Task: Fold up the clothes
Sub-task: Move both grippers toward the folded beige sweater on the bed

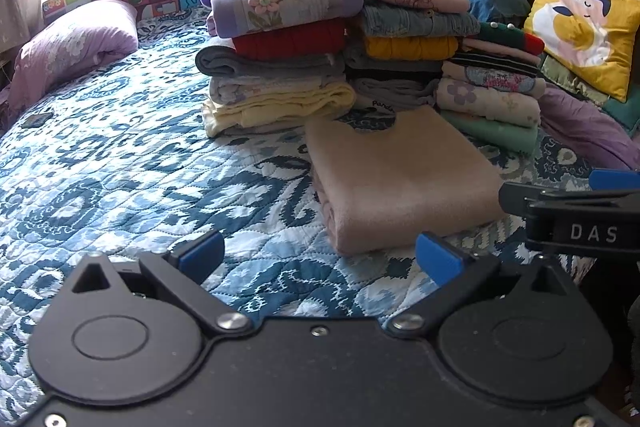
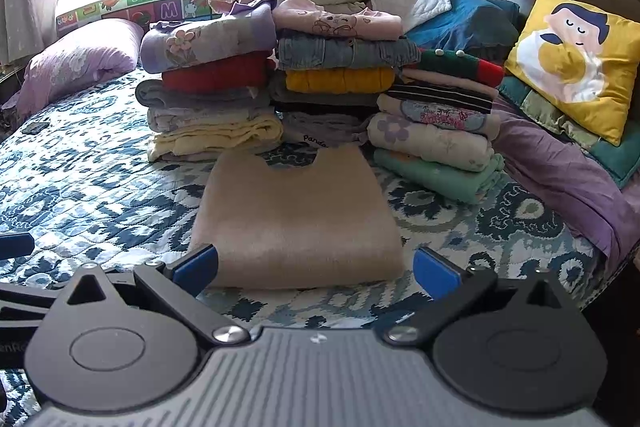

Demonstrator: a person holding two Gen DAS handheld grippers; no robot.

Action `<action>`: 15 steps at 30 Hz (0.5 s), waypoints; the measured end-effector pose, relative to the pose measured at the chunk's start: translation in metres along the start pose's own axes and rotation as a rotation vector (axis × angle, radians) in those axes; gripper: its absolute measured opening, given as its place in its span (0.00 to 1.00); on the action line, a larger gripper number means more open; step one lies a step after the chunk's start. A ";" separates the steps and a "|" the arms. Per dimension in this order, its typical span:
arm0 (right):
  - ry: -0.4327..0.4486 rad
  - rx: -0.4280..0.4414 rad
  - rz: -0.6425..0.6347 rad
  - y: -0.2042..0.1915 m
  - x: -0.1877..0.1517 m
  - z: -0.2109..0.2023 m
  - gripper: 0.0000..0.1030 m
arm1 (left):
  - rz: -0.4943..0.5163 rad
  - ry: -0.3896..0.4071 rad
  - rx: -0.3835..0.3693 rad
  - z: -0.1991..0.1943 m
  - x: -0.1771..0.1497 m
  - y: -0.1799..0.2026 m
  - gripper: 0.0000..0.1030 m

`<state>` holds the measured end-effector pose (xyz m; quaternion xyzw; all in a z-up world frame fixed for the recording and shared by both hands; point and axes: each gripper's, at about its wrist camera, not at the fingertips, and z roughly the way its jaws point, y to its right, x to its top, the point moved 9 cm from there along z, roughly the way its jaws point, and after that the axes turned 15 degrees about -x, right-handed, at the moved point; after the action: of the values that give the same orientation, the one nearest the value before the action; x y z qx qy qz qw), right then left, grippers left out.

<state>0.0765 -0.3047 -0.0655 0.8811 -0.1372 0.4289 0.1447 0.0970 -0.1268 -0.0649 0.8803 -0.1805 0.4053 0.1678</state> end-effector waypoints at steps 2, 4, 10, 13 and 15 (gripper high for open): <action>-0.002 -0.003 -0.002 0.000 0.000 0.002 1.00 | 0.000 0.001 0.000 0.001 0.000 0.000 1.00; -0.005 -0.006 -0.003 0.000 -0.001 0.004 1.00 | -0.002 0.004 -0.004 0.002 0.000 0.000 1.00; -0.014 -0.007 -0.009 -0.002 -0.004 0.009 1.00 | -0.005 0.006 -0.011 0.005 0.003 -0.001 1.00; -0.019 -0.007 -0.008 -0.003 -0.005 0.012 1.00 | -0.004 0.000 -0.022 0.009 0.002 -0.001 1.00; -0.021 -0.010 -0.008 -0.002 -0.005 0.016 1.00 | -0.007 -0.008 -0.029 0.014 0.001 -0.002 1.00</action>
<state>0.0855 -0.3078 -0.0789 0.8853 -0.1374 0.4184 0.1493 0.1073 -0.1316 -0.0727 0.8802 -0.1838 0.3983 0.1812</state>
